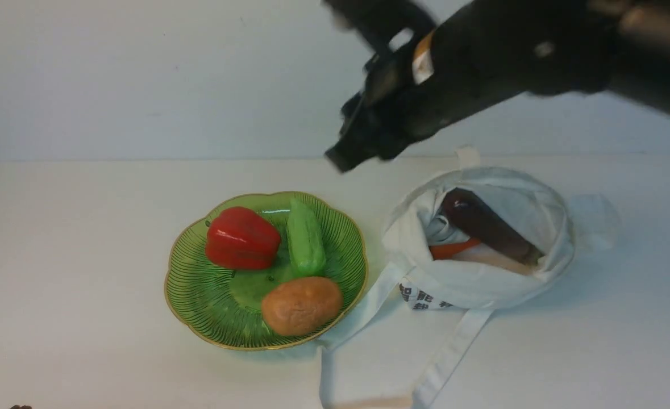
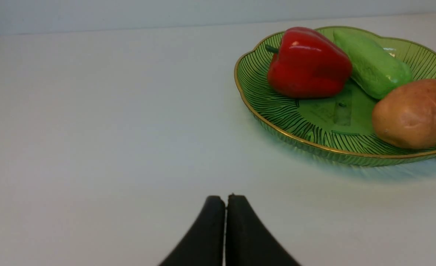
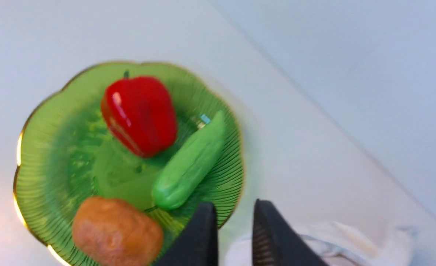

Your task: Take vegetables from cloth bag on white table place on plate.

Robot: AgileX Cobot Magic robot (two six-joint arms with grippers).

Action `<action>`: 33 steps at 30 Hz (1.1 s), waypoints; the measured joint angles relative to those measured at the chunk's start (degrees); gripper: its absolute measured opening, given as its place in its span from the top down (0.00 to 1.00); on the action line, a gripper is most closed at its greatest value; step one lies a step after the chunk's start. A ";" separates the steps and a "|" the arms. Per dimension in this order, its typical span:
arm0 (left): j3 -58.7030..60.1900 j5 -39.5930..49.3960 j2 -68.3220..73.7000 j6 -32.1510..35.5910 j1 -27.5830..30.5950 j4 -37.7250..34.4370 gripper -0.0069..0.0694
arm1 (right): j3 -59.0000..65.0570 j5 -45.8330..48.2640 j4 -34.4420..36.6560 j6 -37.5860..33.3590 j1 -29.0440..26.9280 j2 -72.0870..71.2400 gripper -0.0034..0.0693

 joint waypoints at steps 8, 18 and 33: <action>0.00 0.00 0.00 0.00 0.00 0.00 0.92 | 0.78 7.08 -3.13 6.93 0.00 -25.92 0.97; 0.00 0.00 0.00 0.00 0.00 0.00 0.92 | 29.13 -9.21 -4.40 14.24 0.00 -59.98 0.97; 0.00 0.00 0.00 0.00 0.00 0.00 0.92 | 62.68 -29.82 -12.74 29.26 0.00 -81.00 0.97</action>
